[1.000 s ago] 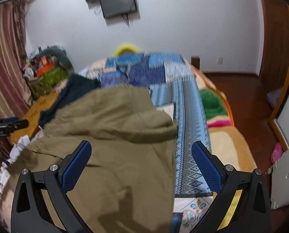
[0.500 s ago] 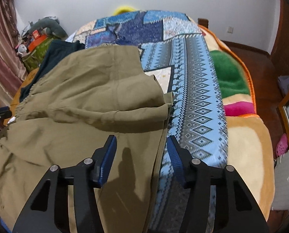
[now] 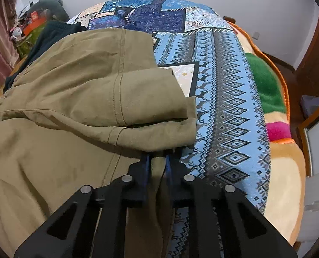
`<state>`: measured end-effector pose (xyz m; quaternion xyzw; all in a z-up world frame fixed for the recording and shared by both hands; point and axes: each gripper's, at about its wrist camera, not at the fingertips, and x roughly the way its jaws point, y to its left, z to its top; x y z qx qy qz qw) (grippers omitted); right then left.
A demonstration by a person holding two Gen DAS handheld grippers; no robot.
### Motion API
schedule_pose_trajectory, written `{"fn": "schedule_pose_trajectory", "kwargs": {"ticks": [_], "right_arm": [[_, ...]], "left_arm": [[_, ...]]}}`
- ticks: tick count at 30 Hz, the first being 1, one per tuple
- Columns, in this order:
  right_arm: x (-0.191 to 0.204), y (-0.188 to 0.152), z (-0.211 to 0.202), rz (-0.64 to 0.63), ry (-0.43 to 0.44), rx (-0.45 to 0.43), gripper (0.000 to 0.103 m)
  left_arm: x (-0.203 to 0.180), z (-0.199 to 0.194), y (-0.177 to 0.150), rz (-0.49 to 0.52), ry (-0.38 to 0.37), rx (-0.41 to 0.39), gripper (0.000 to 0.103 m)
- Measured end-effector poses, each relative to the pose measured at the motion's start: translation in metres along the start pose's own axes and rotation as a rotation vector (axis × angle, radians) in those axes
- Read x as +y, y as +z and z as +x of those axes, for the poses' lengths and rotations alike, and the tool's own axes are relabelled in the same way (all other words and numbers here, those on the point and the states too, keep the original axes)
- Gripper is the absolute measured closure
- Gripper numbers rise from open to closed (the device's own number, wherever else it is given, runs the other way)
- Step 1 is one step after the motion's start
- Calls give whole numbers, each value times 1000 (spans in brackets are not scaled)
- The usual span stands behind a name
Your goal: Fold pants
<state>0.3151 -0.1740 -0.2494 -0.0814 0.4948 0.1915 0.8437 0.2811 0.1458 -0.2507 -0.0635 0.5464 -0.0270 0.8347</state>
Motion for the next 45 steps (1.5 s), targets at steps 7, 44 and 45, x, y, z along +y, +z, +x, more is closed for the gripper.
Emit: {"fn": "schedule_pose_trajectory", "kwargs": {"ticks": [7,44,45], "right_arm": [[1,-2,-23,12,19,-52,97],[-28,-3,-87,131,39,-225,66],[-26,1,-84,125,46,-228,64]], "left_arm": [[-6,-19,-4,64,32,-41,46],[5,-54,18,35,123,-159,25],[6,-52,21,30,125,-153,24]]}}
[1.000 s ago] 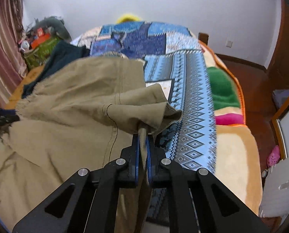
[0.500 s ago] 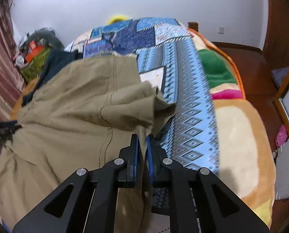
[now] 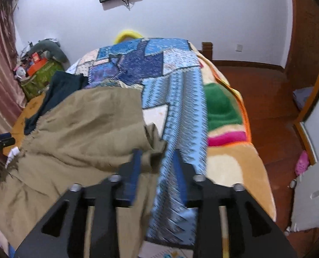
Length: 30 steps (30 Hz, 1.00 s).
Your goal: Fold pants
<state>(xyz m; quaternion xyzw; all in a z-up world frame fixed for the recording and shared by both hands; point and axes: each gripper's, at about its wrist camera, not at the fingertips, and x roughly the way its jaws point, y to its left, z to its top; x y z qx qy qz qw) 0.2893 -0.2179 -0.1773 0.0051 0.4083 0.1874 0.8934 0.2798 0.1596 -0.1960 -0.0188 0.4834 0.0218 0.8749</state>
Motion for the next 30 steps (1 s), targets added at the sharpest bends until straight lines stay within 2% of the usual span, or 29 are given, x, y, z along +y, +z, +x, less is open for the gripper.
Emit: {"fn": "schedule_pose_trajectory", "kwargs": {"ticks": [2,7,10,13,16,18,20,21,24,27,30], "right_arm": [[7,6,8,-17,16,2,58],[16,12,34,-59,40,35,52],[17,10,55,-75,48,81,52],[12,7,75,-57,46,129,52],[7,2,86,-25,85,153,52],[7,0,89,-20,117,155,64],[10,-1,90,-41,95,148,79],[10,-2,90,-51,93,146,83],[11,-3,86,-68,99,136,90],[16,-3,80,-117,73,114,92],[18,0,71,-147,52,79,93]], "left_arm": [[3,10,6,-15,-7,25,23],[4,43,10,-36,-43,113,22],[1,62,7,-41,-66,163,22],[-3,72,6,-36,-59,177,22],[-8,75,5,-17,-58,171,21],[-10,75,4,0,-46,162,21],[-11,73,3,14,-40,150,21],[-11,72,4,20,-37,144,21],[-15,70,3,67,-11,124,28],[-17,65,4,100,20,106,43],[-16,64,7,114,32,107,45]]}}
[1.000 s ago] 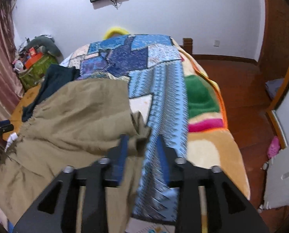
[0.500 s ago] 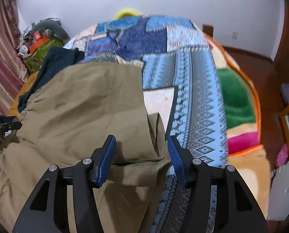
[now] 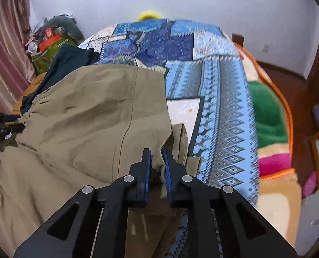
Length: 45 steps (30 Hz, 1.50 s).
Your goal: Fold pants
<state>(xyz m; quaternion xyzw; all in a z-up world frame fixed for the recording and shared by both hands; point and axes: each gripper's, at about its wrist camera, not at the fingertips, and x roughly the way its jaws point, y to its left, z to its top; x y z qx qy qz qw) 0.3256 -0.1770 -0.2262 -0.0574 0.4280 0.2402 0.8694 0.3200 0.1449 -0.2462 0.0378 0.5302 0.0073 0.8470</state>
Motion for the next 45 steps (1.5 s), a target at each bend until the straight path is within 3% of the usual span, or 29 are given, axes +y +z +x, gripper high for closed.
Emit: {"fn": "schedule_pose_trajectory", "kwargs": {"ticks": [4,9,16,24,29,31,36,45], "right_arm": [[-2,0,-5,-1,-26,-13,93],[4,-6,11,-26,-74,39,93],[7,2,-2,-22,-95,25,86],[17,30,-43,-2,-53,-92,84],[24,57,-58,-2,-27,-170,69],[25,69,-58,6,-12,-189,67],[23,98,-42,25,14,-206,67],[17,132,46,36,41,-63,65]], "left_arm": [[-2,3,1,22,42,0,45],[3,7,-1,-21,27,3,45],[6,-13,0,-45,14,-32,45],[21,-57,16,-103,-7,-136,40],[34,-67,34,-132,15,-184,33],[39,-66,41,-144,18,-191,33],[52,-49,56,-162,26,-181,31],[76,20,69,-252,-30,-67,31]]}}
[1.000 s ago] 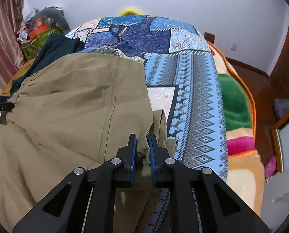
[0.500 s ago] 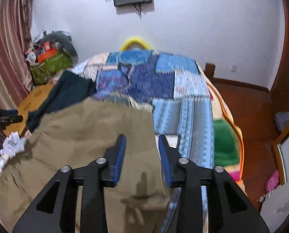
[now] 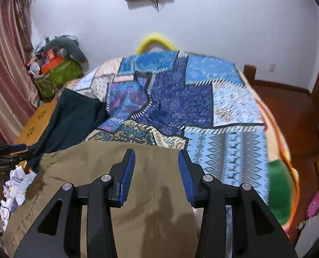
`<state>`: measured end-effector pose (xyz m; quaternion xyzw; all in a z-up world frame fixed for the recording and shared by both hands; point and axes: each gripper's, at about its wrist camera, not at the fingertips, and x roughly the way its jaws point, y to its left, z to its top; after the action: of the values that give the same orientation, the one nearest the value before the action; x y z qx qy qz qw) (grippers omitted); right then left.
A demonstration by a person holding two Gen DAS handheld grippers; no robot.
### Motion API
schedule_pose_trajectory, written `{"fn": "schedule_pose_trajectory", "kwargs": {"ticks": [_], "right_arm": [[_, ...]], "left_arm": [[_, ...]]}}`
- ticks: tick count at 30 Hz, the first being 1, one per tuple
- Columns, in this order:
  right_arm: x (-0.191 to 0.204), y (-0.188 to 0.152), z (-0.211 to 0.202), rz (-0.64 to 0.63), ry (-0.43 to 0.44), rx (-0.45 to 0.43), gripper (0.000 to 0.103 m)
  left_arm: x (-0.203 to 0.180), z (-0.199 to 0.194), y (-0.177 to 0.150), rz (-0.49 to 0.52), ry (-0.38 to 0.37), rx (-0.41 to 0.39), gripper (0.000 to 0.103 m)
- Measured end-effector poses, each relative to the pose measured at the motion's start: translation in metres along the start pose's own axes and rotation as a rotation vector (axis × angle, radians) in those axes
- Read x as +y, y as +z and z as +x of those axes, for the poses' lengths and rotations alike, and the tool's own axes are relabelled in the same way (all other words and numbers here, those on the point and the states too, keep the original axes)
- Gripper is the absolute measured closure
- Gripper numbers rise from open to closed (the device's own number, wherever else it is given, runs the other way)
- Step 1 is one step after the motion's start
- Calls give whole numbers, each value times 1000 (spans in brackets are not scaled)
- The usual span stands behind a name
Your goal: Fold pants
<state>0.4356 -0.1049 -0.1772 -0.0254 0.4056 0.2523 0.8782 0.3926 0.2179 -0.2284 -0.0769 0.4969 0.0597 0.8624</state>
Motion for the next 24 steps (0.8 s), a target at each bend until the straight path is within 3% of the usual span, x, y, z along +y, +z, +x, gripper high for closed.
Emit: {"fn": "schedule_pose_trajectory", "kwargs": {"ticks": [10,15,18,19,20,24], "right_arm": [[-22,7,92,46,-19,179,64],[-34,-7,127,74,-43,274,62],[-39,-12,125,105,-20,242,62],[-40,-12,125,108,-15,243,63],[-41,-12,125,113,1,240,73],[-37,-15,121,90,-4,233,90]], "left_arm": [[15,46,-1,-72,-72,83,27],[10,55,-2,-71,-118,101,27],[1,60,-6,-39,-157,114,28],[-2,60,-6,-31,-157,112,30],[-4,60,-6,-29,-152,107,32],[-5,58,-1,-35,-126,96,44]]}}
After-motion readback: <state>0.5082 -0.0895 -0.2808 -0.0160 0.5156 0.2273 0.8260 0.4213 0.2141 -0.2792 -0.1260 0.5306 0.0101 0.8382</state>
